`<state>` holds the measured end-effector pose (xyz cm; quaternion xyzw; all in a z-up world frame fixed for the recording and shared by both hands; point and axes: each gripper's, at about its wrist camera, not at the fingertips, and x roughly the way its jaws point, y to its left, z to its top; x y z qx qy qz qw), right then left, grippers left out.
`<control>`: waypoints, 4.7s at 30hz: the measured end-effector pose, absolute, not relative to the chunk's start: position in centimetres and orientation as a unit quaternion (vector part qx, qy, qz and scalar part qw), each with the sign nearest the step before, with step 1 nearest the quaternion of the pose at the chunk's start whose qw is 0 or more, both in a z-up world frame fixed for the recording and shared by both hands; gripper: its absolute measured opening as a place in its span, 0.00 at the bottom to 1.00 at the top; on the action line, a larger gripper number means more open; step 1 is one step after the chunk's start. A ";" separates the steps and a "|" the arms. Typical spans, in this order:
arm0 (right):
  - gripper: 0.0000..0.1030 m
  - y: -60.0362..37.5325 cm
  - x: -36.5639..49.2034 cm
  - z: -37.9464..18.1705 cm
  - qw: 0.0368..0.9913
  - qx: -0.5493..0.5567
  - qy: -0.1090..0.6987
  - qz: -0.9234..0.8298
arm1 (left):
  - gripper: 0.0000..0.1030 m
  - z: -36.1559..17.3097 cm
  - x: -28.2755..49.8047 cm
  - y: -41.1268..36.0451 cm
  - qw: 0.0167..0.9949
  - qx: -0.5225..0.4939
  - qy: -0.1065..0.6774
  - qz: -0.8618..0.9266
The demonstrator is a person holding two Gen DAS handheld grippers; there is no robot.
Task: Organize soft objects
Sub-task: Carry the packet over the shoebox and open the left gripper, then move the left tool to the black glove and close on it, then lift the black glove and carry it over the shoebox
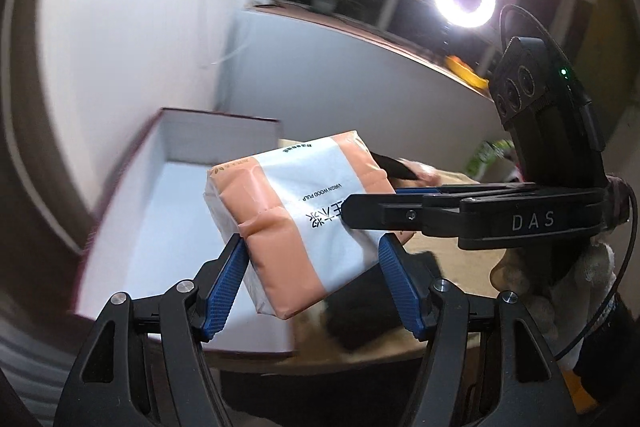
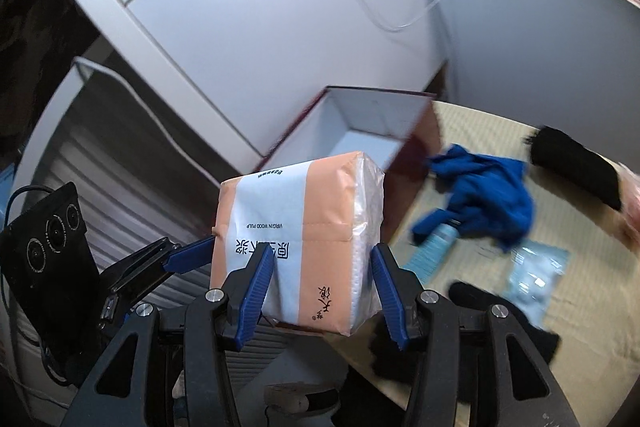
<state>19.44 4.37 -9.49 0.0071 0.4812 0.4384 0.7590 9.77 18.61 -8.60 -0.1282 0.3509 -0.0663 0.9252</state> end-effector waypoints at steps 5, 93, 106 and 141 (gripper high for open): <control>0.46 9.0 19.4 -11.0 0.743 -0.013 0.494 0.451 | 0.64 -10.2 9.6 21.8 0.921 -0.146 0.361 -0.033; 0.47 -13.3 24.2 -23.3 0.694 0.108 0.594 0.393 | 0.64 -22.5 12.5 8.5 0.884 -0.134 0.446 -0.045; 0.29 -11.8 23.5 -24.0 0.707 0.063 0.592 0.381 | 0.20 -22.1 13.5 8.5 0.892 -0.134 0.429 -0.041; 0.07 -11.3 20.5 -20.0 0.751 0.009 0.543 0.374 | 0.07 -18.4 12.4 6.9 0.914 -0.126 0.377 -0.083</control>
